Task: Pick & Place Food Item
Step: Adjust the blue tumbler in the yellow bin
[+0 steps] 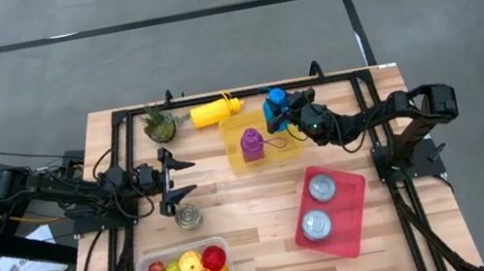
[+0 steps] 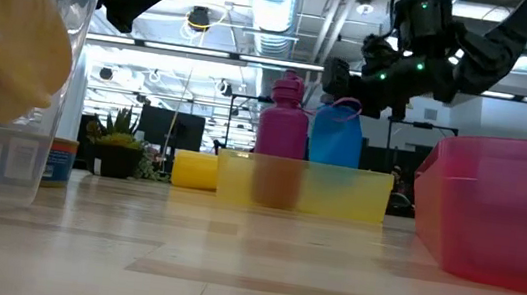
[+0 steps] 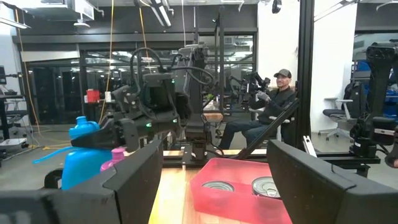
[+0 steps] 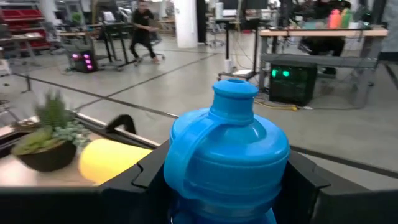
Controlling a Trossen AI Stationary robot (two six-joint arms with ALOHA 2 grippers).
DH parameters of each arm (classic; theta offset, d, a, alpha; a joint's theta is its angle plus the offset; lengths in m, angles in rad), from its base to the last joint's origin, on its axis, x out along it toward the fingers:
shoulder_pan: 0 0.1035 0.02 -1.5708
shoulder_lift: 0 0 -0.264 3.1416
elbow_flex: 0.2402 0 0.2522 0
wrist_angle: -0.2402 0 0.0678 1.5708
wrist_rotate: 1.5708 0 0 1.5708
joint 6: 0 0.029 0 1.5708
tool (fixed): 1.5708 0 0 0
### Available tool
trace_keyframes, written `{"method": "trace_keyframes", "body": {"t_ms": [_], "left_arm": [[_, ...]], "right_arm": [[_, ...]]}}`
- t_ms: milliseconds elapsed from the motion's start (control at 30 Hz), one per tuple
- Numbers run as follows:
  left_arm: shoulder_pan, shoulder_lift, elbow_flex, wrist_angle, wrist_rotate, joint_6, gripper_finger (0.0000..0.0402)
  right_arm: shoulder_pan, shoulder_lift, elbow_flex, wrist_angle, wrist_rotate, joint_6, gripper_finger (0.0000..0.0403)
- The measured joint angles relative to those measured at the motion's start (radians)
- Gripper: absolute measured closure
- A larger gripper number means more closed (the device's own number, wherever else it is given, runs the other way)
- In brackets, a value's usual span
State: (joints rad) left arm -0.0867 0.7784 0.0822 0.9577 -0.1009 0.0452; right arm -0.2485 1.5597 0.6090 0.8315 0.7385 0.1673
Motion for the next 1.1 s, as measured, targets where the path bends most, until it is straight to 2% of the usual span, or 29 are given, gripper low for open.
{"method": "trace_keyframes", "body": {"t_ms": [233, 567, 700, 833, 1100], "left_arm": [[0.0, 0.0, 0.0, 0.0, -0.004, 0.001, 0.0121], [0.0, 0.0, 0.0, 0.0, -0.004, 0.002, 0.0121], [0.0, 0.0, 0.0, 0.0, -0.004, 0.002, 0.0121], [0.0, 0.0, 0.0, 0.0, -0.004, 0.001, 0.0121], [0.0, 0.0, 0.0, -0.001, -0.003, 0.0, 0.0121]], "right_arm": [[0.034, 0.0, 0.0, 0.009, -0.003, 0.023, 0.0211], [0.099, 0.0, 0.0, -0.066, 0.102, 0.069, 0.0211], [0.102, 0.0, 0.0, -0.068, 0.1, 0.079, 0.0211], [0.109, 0.051, -0.001, -0.056, 0.106, 0.091, 0.0211], [0.103, 0.168, 0.001, 0.093, 0.102, 0.096, 0.0211]]}}
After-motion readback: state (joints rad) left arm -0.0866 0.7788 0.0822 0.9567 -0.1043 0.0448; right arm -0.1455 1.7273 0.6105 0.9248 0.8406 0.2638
